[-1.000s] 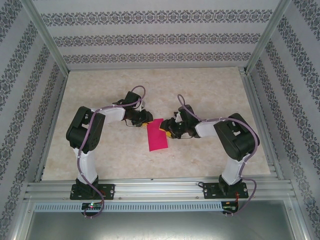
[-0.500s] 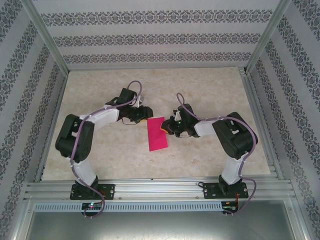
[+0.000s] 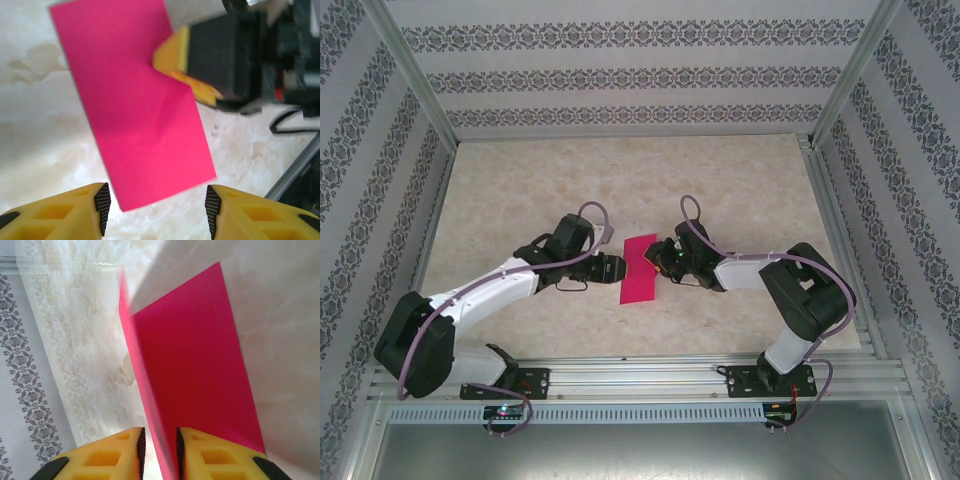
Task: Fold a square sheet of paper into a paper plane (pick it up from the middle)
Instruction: Third fold the triangle at the center of the table.
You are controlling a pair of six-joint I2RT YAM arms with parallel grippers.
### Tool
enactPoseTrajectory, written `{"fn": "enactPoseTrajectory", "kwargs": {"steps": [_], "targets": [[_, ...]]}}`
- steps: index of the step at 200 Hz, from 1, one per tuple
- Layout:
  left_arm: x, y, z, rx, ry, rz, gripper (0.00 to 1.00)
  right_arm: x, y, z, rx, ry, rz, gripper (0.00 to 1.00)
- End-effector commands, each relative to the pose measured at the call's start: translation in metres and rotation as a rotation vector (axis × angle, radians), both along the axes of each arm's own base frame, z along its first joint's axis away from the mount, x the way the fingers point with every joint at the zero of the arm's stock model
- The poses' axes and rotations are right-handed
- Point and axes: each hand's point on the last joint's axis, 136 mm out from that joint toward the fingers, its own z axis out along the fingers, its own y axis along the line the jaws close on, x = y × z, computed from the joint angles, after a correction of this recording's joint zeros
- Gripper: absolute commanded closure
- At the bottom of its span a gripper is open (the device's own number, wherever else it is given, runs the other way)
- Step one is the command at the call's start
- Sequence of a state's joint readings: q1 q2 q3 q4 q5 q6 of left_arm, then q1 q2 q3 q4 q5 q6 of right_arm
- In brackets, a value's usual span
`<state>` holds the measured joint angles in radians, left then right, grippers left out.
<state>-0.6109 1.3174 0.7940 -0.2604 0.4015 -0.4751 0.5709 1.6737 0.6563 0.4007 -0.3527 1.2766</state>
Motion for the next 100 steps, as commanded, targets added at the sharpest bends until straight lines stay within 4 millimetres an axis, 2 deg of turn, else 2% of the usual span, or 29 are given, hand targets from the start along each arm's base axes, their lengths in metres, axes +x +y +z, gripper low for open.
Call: {"fn": "enactPoseTrajectory", "kwargs": {"steps": [1,27,52,85,100], "targets": [[-0.015,-0.001,-0.004,0.164,-0.101,-0.073,0.41,0.007,-0.001,0.012,0.008,-0.046,0.030,0.72],[-0.035,-0.023,-0.014,0.357,-0.202,-0.177,0.40,0.004,0.006,0.020,0.048,-0.043,0.113,0.72],[-0.044,-0.032,-0.028,0.581,-0.299,-0.219,0.38,0.000,0.011,0.021,0.057,-0.024,0.164,0.77],[-0.051,-0.048,-0.034,0.681,-0.388,-0.281,0.33,0.002,0.008,0.016,0.052,-0.015,0.161,0.79],[-0.055,-0.054,-0.037,0.705,-0.409,-0.317,0.26,0.002,0.007,0.014,0.054,-0.004,0.160,0.79]]}}
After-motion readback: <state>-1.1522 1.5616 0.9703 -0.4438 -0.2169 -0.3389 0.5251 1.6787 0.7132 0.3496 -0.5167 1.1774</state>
